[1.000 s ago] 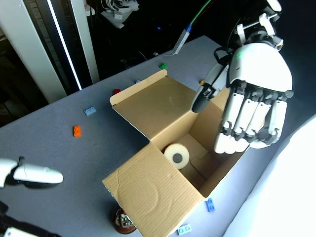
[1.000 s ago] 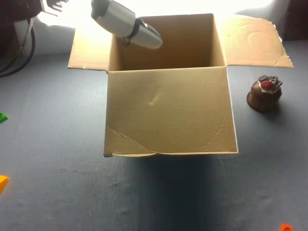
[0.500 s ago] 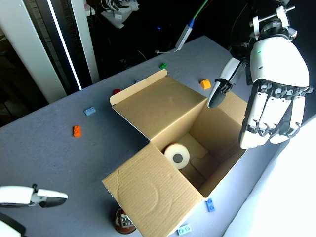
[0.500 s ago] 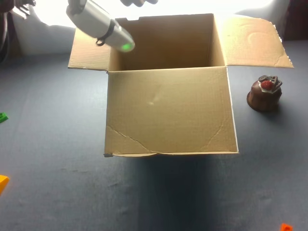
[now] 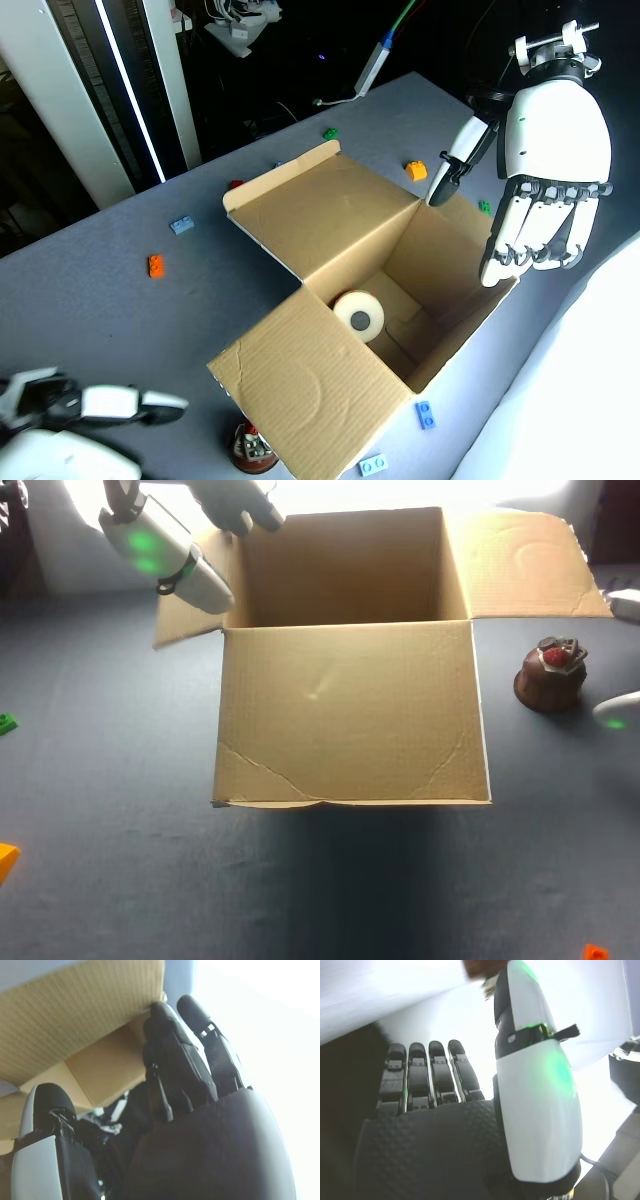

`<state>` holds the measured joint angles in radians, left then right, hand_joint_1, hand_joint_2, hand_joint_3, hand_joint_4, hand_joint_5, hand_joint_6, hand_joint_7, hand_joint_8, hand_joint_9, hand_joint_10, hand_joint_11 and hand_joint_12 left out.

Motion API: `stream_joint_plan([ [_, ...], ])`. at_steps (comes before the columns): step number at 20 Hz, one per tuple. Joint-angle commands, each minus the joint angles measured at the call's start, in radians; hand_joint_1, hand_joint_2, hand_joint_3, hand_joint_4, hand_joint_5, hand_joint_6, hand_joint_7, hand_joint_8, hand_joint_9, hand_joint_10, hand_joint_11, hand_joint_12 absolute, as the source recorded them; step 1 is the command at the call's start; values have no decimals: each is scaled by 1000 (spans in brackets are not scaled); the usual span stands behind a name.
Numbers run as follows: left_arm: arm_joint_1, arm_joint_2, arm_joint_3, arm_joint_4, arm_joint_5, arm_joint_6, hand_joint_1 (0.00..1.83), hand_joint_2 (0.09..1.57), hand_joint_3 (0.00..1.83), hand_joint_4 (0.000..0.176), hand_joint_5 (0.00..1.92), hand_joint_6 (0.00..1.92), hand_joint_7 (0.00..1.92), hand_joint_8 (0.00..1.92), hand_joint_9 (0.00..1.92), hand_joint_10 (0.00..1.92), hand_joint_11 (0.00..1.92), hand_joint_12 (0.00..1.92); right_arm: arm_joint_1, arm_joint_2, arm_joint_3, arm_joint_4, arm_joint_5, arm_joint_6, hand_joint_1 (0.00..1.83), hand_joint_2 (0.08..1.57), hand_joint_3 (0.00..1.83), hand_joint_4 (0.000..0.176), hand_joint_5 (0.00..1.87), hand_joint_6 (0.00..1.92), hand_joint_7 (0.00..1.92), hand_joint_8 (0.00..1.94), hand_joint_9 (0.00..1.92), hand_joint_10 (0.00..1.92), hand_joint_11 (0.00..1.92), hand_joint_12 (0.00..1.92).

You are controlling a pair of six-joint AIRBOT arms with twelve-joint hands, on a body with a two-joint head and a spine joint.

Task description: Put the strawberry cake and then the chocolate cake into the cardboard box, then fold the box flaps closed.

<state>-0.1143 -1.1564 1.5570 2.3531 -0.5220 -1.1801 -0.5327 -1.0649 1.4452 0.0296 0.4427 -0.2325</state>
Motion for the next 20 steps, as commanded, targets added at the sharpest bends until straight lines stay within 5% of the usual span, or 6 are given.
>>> stream_joint_plan([
  [1, -22, 14, 7, 6, 48, -2, 648, 993, 1, 9, 470, 3, 691, 4, 798, 15, 303, 1048, 18, 5, 23, 18, 66, -10, 1043, 1015, 0, 0, 67, 12, 0, 0, 0, 0, 0, 0],
  [8, -41, 11, 55, -39, 105, -2, 621, 997, 1, 11, 466, 0, 683, 0, 791, 6, 279, 1095, 83, -85, 90, 8, -6, -66, 1051, 1009, 0, 0, 83, 17, 4, 2, 2, 1, 0, 0],
  [20, -10, 36, 107, -41, 78, -2, 625, 999, 0, 6, 481, 6, 692, 3, 802, 8, 299, 1105, 86, -103, 94, 8, -9, -79, 1025, 1022, 0, 0, 106, 22, 34, 9, 29, 11, 0, 0],
])
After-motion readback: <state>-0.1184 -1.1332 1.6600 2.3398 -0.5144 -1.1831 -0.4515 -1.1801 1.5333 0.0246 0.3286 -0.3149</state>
